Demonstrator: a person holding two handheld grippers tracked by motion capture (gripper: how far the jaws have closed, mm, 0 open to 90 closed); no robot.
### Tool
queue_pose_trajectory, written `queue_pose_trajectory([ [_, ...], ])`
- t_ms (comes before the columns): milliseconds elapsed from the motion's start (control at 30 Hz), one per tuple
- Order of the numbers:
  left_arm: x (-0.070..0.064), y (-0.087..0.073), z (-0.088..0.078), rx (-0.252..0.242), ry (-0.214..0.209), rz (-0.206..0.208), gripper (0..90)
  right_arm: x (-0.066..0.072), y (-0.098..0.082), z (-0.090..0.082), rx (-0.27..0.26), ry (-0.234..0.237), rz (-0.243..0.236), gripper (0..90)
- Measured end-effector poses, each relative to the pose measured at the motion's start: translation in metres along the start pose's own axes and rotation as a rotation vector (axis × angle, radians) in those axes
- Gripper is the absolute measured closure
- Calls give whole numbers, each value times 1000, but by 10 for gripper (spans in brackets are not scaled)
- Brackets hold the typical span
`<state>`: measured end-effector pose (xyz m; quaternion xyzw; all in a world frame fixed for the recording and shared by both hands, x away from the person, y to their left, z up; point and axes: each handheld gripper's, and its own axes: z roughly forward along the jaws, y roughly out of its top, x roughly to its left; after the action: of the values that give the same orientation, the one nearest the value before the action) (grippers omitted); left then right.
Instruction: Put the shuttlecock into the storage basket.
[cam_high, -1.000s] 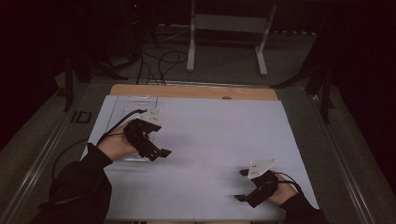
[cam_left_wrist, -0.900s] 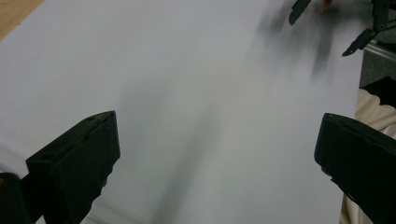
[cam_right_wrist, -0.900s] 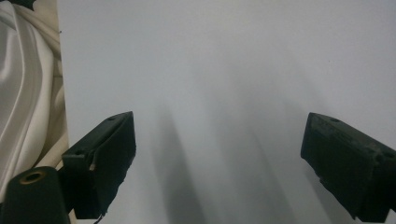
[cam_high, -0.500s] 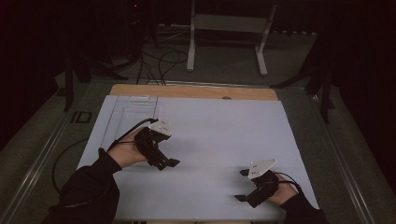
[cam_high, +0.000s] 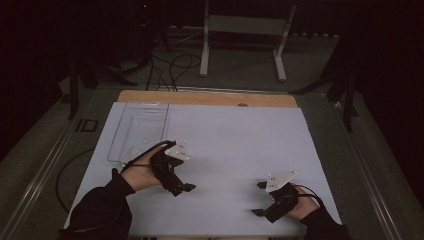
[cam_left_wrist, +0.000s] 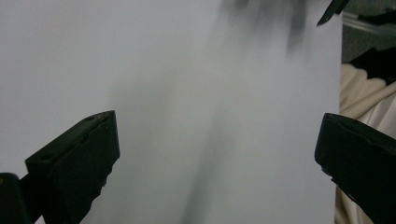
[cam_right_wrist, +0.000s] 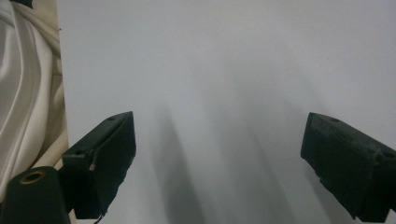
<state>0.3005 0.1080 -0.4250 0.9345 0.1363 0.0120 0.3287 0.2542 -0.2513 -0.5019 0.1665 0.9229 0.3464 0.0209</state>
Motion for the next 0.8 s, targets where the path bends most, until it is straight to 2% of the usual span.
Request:
queue_pose_trajectory([
  [267, -3, -13, 9, 26, 1, -4, 3, 0, 0, 0, 0, -4, -4, 102],
  [500, -9, -24, 15, 15, 1, -5, 2, 0, 0, 0, 2, -3, -2, 102],
  [567, -10, -27, 16, 8, 14, -4, 3, 1, 0, -1, 3, -4, -1, 102],
  [633, -11, -32, 17, -5, 12, -21, 3, 0, -1, -2, 1, -6, -1, 102],
  [800, -13, -43, 19, -4, 3, -32, 3, 0, -3, -3, 3, -8, 6, 102],
])
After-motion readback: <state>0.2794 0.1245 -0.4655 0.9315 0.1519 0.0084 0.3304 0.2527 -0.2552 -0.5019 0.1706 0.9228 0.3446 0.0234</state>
